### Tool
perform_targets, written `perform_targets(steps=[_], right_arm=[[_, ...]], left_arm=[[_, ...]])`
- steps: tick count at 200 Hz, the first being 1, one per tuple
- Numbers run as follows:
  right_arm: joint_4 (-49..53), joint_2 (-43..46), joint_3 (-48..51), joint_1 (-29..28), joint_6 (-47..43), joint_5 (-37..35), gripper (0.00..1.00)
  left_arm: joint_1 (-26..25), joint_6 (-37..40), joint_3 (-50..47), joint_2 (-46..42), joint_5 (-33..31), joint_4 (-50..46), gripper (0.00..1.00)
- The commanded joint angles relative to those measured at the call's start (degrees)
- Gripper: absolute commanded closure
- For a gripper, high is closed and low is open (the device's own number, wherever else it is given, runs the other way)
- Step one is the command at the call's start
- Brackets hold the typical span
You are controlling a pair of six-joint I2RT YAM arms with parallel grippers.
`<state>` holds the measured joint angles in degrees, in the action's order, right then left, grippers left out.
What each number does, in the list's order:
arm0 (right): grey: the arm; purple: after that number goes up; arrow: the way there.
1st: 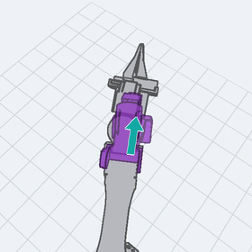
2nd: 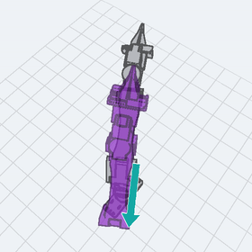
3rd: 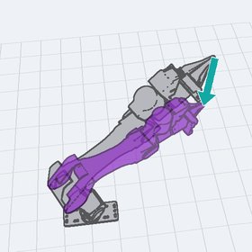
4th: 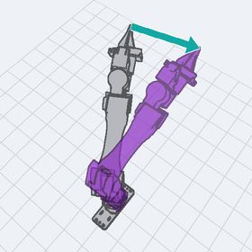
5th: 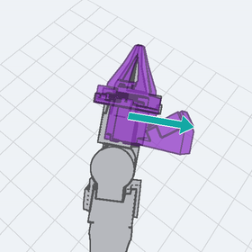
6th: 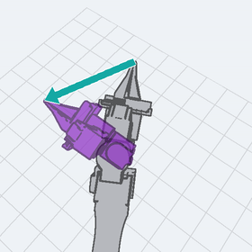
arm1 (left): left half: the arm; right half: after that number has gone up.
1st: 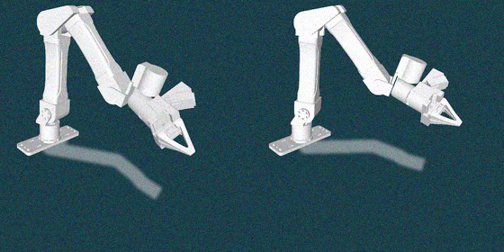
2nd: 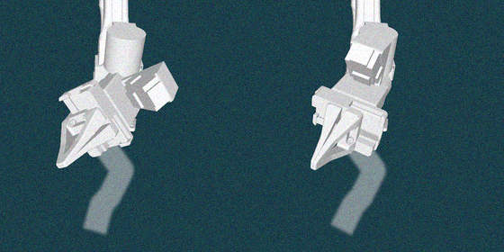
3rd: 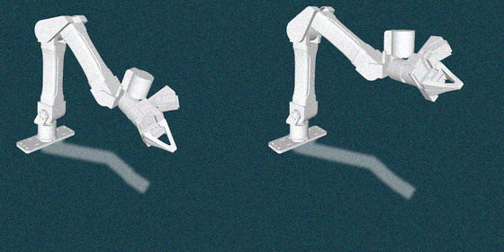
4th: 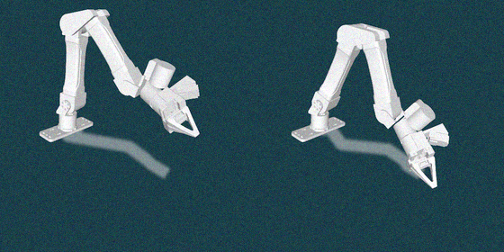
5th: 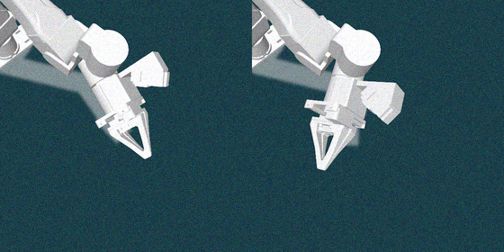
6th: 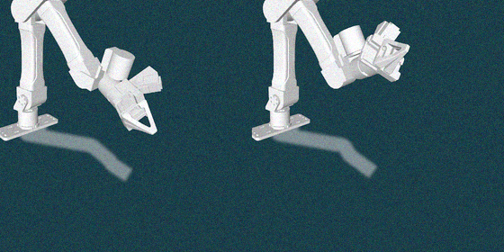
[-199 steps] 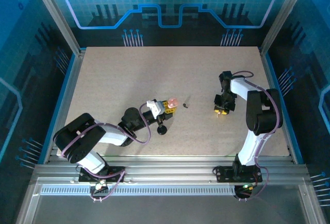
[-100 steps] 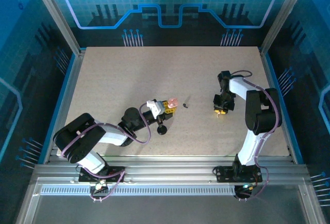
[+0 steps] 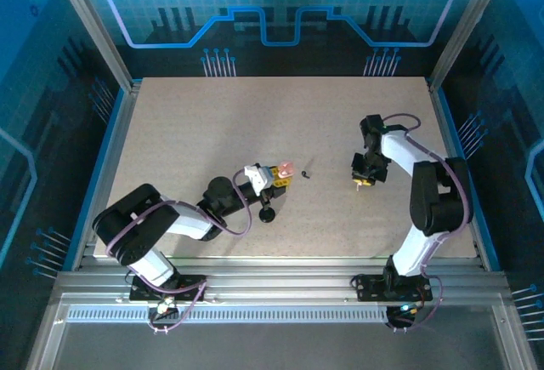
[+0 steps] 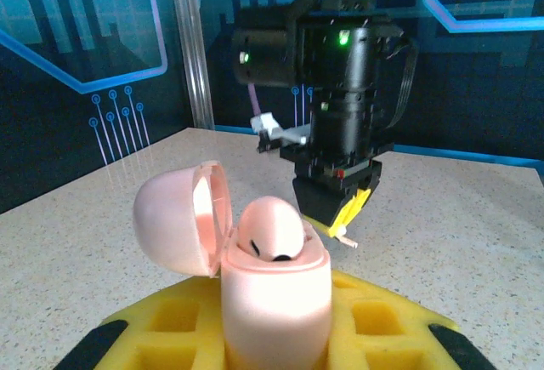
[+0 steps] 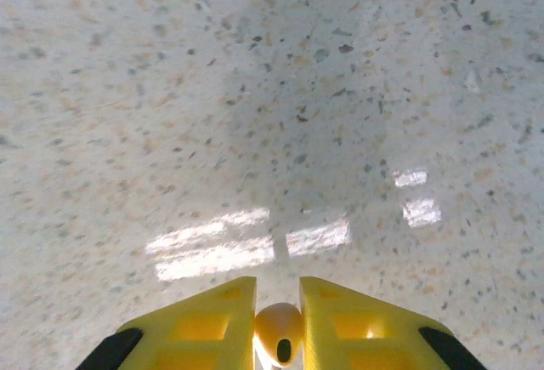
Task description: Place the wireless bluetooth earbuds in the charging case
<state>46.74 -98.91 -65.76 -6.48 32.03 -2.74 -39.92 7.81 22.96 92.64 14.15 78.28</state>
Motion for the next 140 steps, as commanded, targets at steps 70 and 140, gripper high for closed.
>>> perform_targets(steps=[70, 140], right_arm=[[-7.06, 14.91, 4.44, -6.39, 8.07, 3.56, 0.81], [-11.55, 18.77, 3.96, -12.85, 10.37, 3.97, 0.81]], left_arm=[[-0.13, -5.42, 5.28, 6.71, 0.86, 1.52, 0.82], [-0.76, -8.73, 8.99, 10.93, 1.42, 2.01, 0.83]])
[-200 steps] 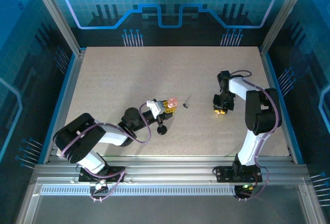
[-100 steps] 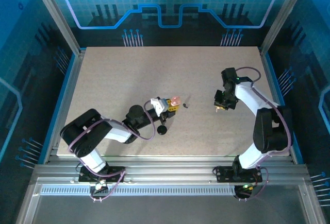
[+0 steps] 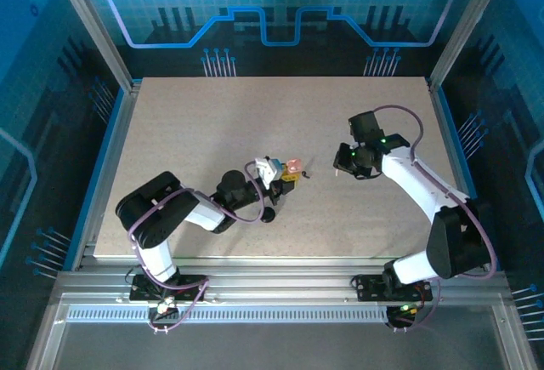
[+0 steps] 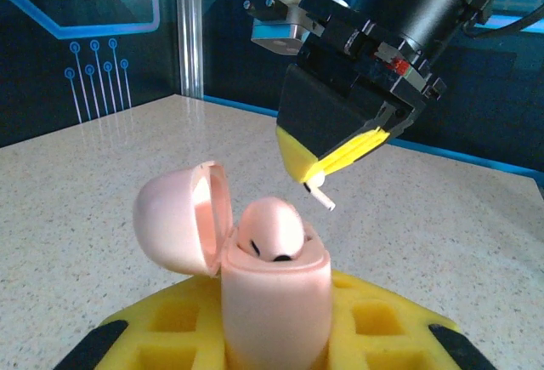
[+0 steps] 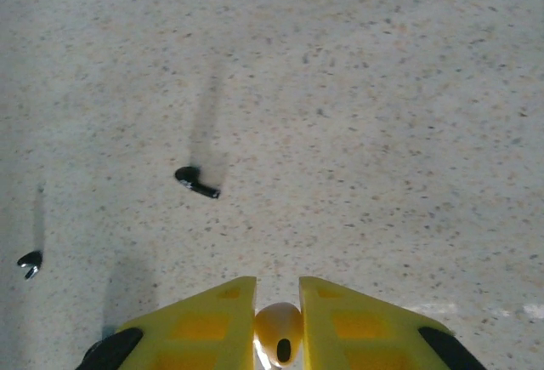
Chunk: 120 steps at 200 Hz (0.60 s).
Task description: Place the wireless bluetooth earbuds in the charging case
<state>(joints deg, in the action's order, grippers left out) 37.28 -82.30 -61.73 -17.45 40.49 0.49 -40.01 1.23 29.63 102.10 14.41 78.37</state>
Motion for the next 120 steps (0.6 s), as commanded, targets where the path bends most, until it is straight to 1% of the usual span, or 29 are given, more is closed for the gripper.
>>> perform_targets(steps=[1, 69, 120], right_arm=[[-2.10, 2.24, -0.06, -1.93, 1.98, 0.74, 0.81], [-6.96, 8.62, 1.13, -7.04, 4.99, 0.39, 0.80], [-10.42, 9.83, 0.09, -9.54, 5.71, 0.28, 0.80]], left_arm=[[-0.72, -2.18, 2.35, 1.49, 1.15, 1.94, 0.83], [-0.87, -4.79, 3.58, 2.32, 1.36, 1.88, 0.83], [-0.94, -5.58, 3.81, 1.97, 1.43, 1.88, 0.83]])
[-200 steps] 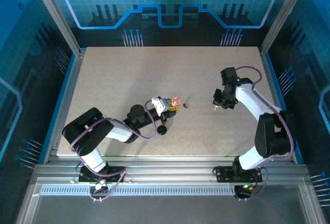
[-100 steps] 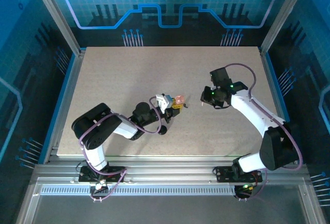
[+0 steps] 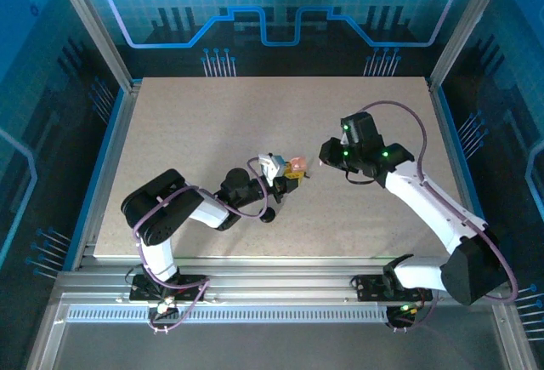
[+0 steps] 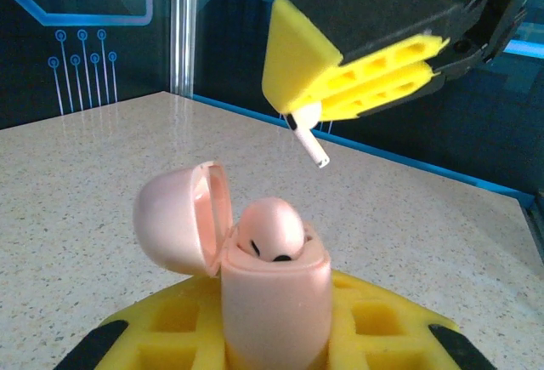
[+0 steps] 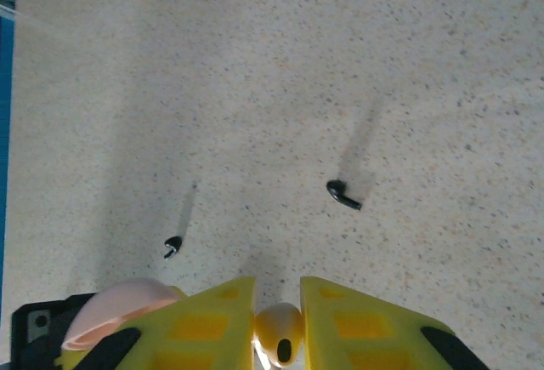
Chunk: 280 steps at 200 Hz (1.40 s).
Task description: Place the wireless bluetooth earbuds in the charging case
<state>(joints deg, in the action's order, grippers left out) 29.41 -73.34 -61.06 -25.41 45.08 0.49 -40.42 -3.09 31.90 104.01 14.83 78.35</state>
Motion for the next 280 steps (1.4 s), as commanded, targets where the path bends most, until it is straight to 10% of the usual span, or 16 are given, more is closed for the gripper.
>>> perform_targets(steps=[1, 280], right_arm=[[-2.58, 0.89, -0.57, -1.62, 1.14, 0.20, 0.80], [-10.95, 0.66, 1.68, -9.03, 3.08, -4.04, 0.81]], left_arm=[[-0.53, -1.28, 1.52, 0.02, 1.00, 1.90, 0.83], [-0.35, -12.28, 4.49, -1.02, -3.34, 2.01, 0.83]])
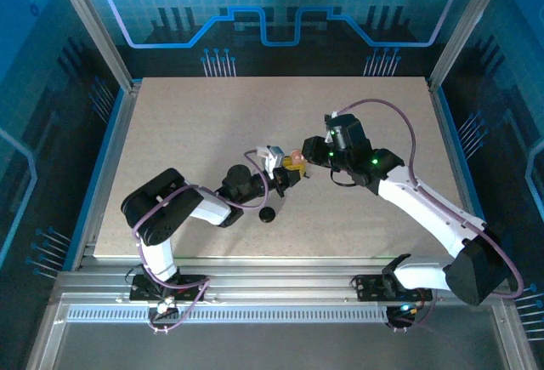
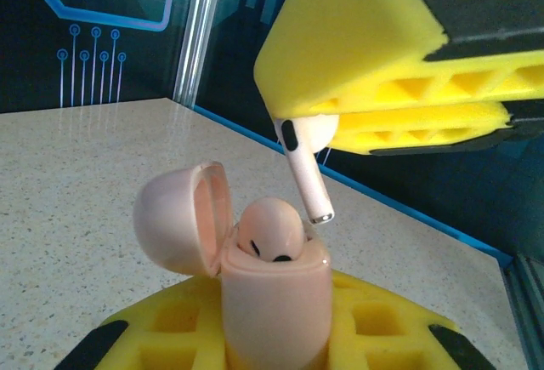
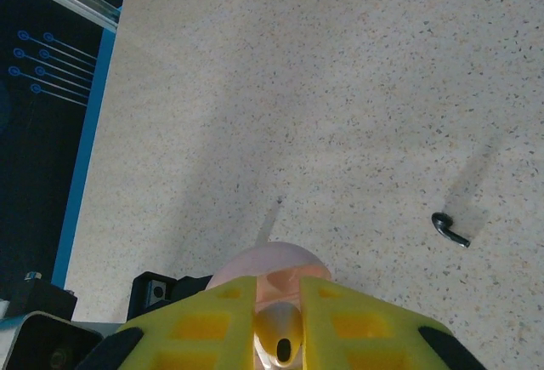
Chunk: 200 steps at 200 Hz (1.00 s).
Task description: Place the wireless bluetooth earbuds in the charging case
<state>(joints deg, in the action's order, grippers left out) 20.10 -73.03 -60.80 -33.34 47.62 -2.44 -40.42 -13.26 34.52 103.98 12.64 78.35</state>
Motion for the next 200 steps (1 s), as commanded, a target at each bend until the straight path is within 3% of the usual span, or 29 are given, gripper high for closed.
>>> perform_targets(steps=[1, 200], right_arm=[[-1.64, 0.44, 1.49, -1.10, 0.50, -1.10, 0.81], [-7.56, 1.52, 1.25, -1.31, -1.60, -5.92, 0.82]], left_arm=[[-0.35, -2.17, 1.86, -1.03, -1.14, 2.00, 0.83], [-0.29, -7.16, 3.18, -1.79, -0.18, 1.99, 0.82]])
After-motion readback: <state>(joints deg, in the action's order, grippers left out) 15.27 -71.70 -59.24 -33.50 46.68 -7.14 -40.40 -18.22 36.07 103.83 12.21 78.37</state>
